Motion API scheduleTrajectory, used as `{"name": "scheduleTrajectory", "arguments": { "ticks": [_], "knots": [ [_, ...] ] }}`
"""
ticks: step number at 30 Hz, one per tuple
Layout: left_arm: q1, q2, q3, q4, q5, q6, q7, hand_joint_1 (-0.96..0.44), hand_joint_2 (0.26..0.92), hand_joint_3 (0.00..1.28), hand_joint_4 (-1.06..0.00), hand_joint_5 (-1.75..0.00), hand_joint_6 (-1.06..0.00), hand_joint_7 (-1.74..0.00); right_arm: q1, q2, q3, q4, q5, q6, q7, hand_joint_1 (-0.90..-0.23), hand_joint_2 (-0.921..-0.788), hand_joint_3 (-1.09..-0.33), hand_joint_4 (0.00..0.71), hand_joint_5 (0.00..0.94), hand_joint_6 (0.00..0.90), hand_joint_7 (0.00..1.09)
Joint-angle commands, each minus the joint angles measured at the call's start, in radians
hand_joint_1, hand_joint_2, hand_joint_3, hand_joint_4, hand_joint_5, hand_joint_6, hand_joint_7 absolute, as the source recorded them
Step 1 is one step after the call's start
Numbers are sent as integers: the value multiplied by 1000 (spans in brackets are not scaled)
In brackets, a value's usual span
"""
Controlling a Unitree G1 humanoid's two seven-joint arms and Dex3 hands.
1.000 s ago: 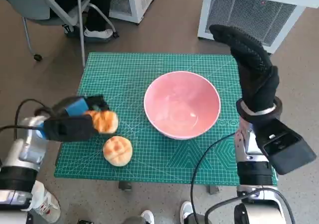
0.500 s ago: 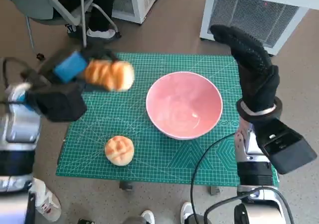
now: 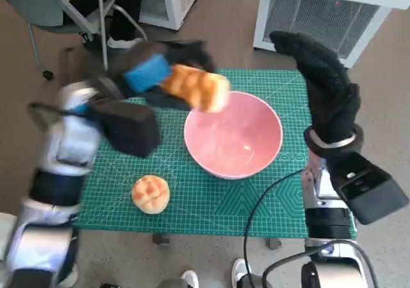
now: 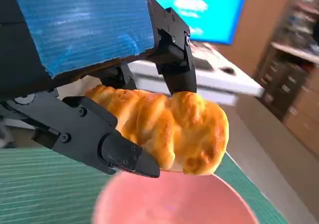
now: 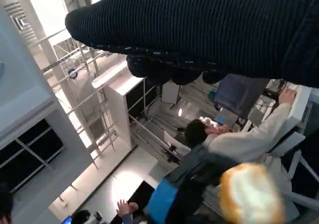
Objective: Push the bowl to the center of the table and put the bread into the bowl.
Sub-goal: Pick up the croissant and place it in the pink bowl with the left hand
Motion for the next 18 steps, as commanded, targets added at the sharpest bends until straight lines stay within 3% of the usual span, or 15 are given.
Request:
{"name": "scheduleTrajectory", "arguments": {
  "ticks": [1,4,5,6,7,8,9,11,13,18],
  "knots": [
    [-44,-30,-36,85,37,-17,12,-1,921,151,-559,-1228,-566,-1305,35,-6,4,-23,7,21,6,-623,-921,-823,226,77,-1,664],
    [-50,-47,-58,118,59,-11,8,-1,921,221,-469,-1284,-502,-1400,46,-11,4,-46,5,32,5,-626,-921,-823,213,81,-1,652],
    [-49,-49,-62,121,63,-8,3,-69,921,239,-440,-1157,-483,-1421,49,-11,5,-53,5,36,4,-627,-921,-824,210,82,-1,645],
    [-48,-51,-69,123,67,-2,-7,-168,921,266,-452,-869,-454,-1454,52,-12,5,-62,3,41,2,-628,-921,-825,204,85,-1,635],
    [-48,-53,-74,125,71,2,-15,-138,903,228,-435,-583,-380,-1146,55,-13,6,-70,3,45,1,-627,-921,-829,197,90,-1,621],
    [-48,-55,-82,129,73,11,-30,-127,902,203,-434,-470,-376,-994,58,-14,5,-78,1,49,-1,-627,-921,-830,194,92,-1,616],
    [-48,-57,-87,132,75,17,-41,-122,902,146,-375,-302,-354,-708,61,-15,5,-85,0,53,-2,-627,-921,-833,139,186,-1,603],
    [-46,-60,-95,133,73,31,-68,-123,904,69,-285,-123,-338,-355,66,-16,4,-96,-3,59,-6,-628,-921,-833,57,341,-1,596],
    [-43,-63,-100,130,67,51,-98,-135,897,38,-218,-63,-316,-223,70,-19,2,-104,-7,65,-10,-628,-921,-833,28,391,-1,595],
    [-39,-60,-105,110,63,79,-150,-175,878,7,-112,-10,-272,-85,77,-21,0,-120,-16,76,-20,-627,-921,-835,4,432,-1,597]
  ]
}}
